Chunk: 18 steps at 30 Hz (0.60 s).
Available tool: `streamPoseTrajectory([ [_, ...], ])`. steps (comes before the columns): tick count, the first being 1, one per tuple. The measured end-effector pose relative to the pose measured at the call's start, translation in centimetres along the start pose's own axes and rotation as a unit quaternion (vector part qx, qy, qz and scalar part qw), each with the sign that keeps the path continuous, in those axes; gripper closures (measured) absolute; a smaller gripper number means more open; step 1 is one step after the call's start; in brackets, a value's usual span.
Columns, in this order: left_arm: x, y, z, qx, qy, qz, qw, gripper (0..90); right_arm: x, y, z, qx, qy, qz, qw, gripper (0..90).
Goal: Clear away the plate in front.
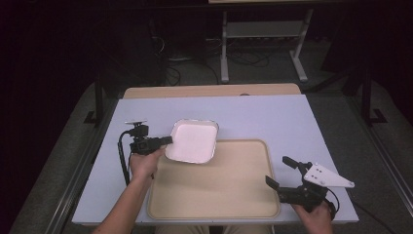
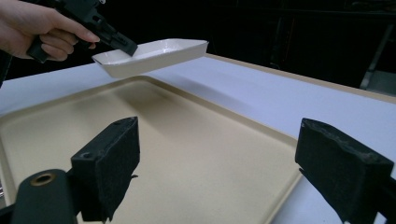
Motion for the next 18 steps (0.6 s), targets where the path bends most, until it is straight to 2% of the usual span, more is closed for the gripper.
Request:
streamPoseTrajectory([
  [8, 0.5, 1.2, 0.0, 0.002, -0.008, 0.006, 0.9999, 88.8, -0.1, -0.1, -0.2, 0.001, 0.002, -0.003, 1.0, 13.1],
  [13, 0.7, 1.9, -0.2, -0.009, -0.011, -0.003, 0.9999, 88.7, -0.1, -0.2, -0.2, 0.0, 0.004, -0.005, 1.0, 13.1],
  [18, 1.1, 2.8, -0.7, -0.007, -0.018, -0.013, 0.9997, 88.7, -0.1, -0.2, -0.1, 0.0, 0.004, -0.004, 1.0, 13.1],
])
Point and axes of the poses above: each handheld gripper's, and its own axes: x roughly forward along the jaws, y roughly out of its underside, z roughly to its left, the point moved 8 cm from there along x, roughly forward along the jaws, and after that the axes turned 10 degrees about z, right-handed, at the moved point
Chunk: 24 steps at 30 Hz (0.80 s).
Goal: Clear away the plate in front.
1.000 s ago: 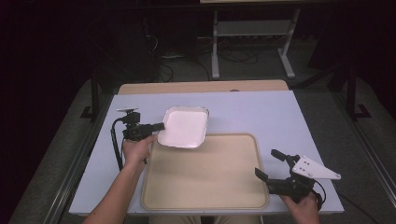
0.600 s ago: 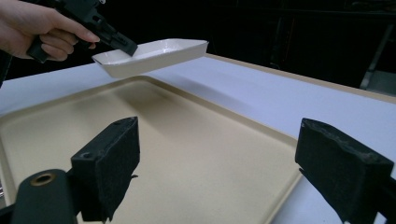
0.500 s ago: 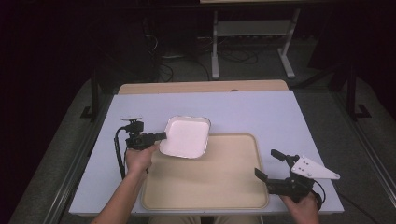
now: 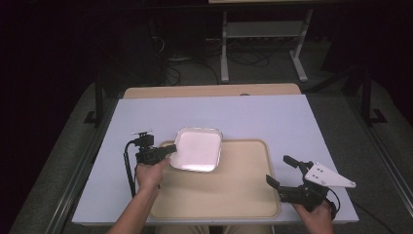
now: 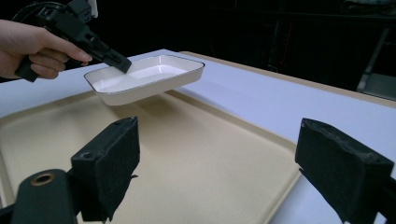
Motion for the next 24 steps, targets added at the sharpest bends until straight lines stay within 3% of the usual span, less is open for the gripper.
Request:
streamPoseTrajectory([
  [24, 1.4, 5.3, -2.0, -0.011, -0.034, -0.003, 0.9993, 88.7, 0.4, 0.0, 0.4, -0.005, -0.004, 0.004, 1.0, 13.1],
])
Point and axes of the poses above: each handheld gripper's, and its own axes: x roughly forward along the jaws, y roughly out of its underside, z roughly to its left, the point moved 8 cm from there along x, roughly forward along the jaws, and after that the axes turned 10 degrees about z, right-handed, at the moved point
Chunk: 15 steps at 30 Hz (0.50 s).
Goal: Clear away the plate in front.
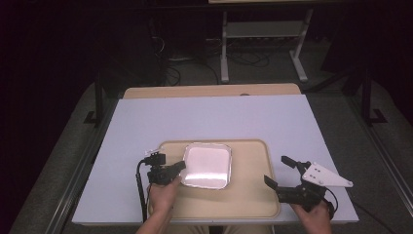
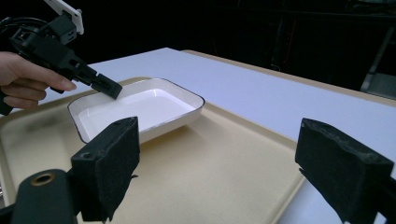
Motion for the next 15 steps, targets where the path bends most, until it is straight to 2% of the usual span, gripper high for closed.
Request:
streamPoseTrajectory([
  [2, 0.0, 0.2, -0.1, 0.002, -0.007, -0.002, 1.0, 88.7, 0.0, 0.0, 0.1, -0.001, 0.0, -0.001, 1.0, 13.1],
  [5, 0.1, 0.4, -0.1, 0.004, -0.029, -0.009, 0.9995, 88.7, -0.1, 0.0, 0.0, -0.001, 0.0, -0.001, 1.0, 13.1],
  [15, 1.0, 1.8, -0.1, -0.018, -0.04, -0.003, 0.999, 88.0, -0.2, -0.1, 0.0, -0.001, -0.001, -0.003, 1.0, 13.0],
])
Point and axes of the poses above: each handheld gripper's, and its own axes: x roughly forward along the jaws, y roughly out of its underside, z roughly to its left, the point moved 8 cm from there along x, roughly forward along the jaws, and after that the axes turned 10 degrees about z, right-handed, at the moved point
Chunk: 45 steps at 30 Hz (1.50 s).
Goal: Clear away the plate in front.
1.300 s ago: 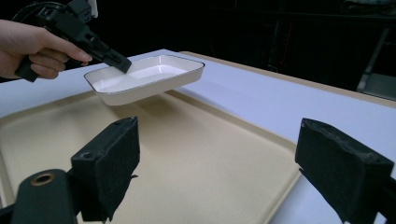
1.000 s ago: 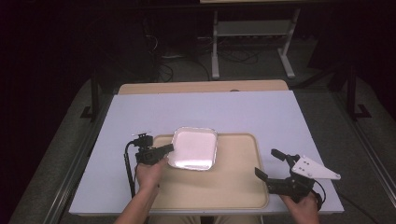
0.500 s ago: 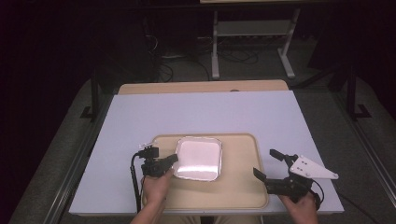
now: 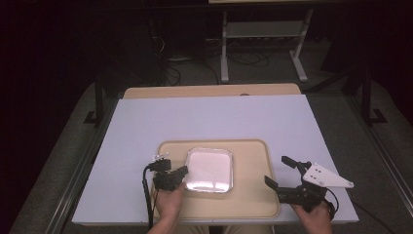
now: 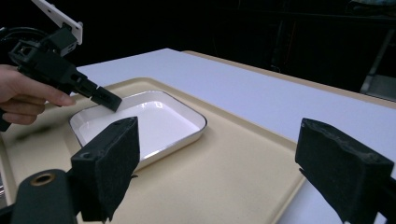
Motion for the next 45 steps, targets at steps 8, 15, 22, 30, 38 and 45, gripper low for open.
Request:
streamPoseTrajectory([
  [8, 0.0, 0.7, -0.2, -0.014, -0.004, -0.003, 0.9999, 87.8, -0.1, 0.0, 0.1, -0.002, -0.001, 0.001, 1.0, 13.0],
  [15, -0.1, 1.3, -0.5, -0.021, -0.003, -0.014, 0.9997, 87.5, 0.0, 0.0, 0.2, -0.001, -0.003, 0.002, 1.0, 13.0],
  [22, 0.0, 1.5, -0.7, -0.025, 0.001, -0.016, 0.9995, 87.1, 0.0, 0.0, 0.2, -0.002, -0.003, 0.002, 1.0, 13.0],
  [30, -0.1, 1.6, -0.7, -0.02, 0.003, -0.015, 0.9997, 87.0, 0.0, 0.0, 0.2, -0.002, -0.002, 0.003, 1.0, 13.0],
  [38, -0.3, 1.5, -0.3, -0.017, 0.014, -0.019, 0.9996, 79.2, 0.1, 0.0, 0.1, -0.003, -0.002, 0.003, 1.0, 13.0],
  [45, -1.4, 0.8, 0.2, 0.002, 0.011, -0.03, 0.9995, 74.8, 0.2, 0.0, 0.0, -0.002, -0.001, 0.002, 1.0, 13.0],
])
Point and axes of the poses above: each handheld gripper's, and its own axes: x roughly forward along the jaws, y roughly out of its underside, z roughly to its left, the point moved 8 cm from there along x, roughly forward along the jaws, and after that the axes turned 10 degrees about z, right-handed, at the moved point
